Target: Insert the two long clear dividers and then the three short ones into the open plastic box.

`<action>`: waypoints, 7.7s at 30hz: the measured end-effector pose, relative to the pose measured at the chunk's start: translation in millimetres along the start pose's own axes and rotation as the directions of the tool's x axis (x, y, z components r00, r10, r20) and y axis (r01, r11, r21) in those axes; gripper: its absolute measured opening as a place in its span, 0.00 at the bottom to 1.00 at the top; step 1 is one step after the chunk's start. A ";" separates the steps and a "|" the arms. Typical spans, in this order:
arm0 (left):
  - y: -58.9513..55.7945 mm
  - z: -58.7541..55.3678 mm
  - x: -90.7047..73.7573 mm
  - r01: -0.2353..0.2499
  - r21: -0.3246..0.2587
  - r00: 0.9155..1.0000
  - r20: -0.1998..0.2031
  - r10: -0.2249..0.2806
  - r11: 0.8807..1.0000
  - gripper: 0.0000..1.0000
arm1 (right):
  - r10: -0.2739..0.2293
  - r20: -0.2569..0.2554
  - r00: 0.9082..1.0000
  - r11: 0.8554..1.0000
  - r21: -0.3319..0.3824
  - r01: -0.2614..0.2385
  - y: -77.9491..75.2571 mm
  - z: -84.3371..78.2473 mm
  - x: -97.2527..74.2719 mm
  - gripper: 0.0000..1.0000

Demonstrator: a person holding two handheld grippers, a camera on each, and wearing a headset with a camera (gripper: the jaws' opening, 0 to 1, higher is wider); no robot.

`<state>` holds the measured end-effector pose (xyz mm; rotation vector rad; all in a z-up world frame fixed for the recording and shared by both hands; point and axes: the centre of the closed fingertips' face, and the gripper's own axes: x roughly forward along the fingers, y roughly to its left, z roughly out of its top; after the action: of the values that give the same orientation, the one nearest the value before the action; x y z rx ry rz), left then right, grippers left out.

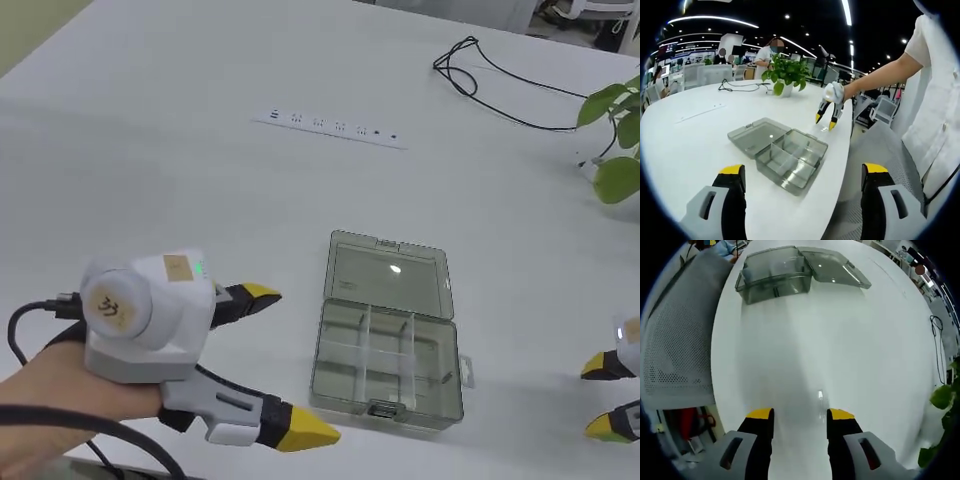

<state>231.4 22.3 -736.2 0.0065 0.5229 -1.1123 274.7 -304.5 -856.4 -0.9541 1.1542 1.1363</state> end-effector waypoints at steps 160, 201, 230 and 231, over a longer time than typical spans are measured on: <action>-99.5 67.9 33.4 0.306 0.184 0.939 0.101 -0.328 0.934 0.00 | 0.247 0.532 0.810 0.963 -0.226 -0.146 128.9 260.4 -158.0 0.16; -89.3 63.4 22.3 0.254 0.137 0.953 0.136 -0.272 0.958 0.03 | 0.274 0.514 0.813 0.954 -0.250 -0.163 132.7 248.2 -158.0 0.03; -45.4 28.2 5.1 0.110 0.079 0.990 0.079 -0.117 0.991 0.47 | 0.111 0.359 0.927 0.983 -0.179 -0.049 64.4 215.6 -113.8 0.03; -44.2 27.3 4.9 0.108 0.077 0.991 0.076 -0.114 0.991 0.48 | 0.111 0.357 0.927 0.983 -0.179 -0.049 64.0 215.5 -112.9 0.03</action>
<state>206.1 -9.1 -703.1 -0.0038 0.4148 -1.2351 248.0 -103.2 -708.0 -0.7813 0.8090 1.4272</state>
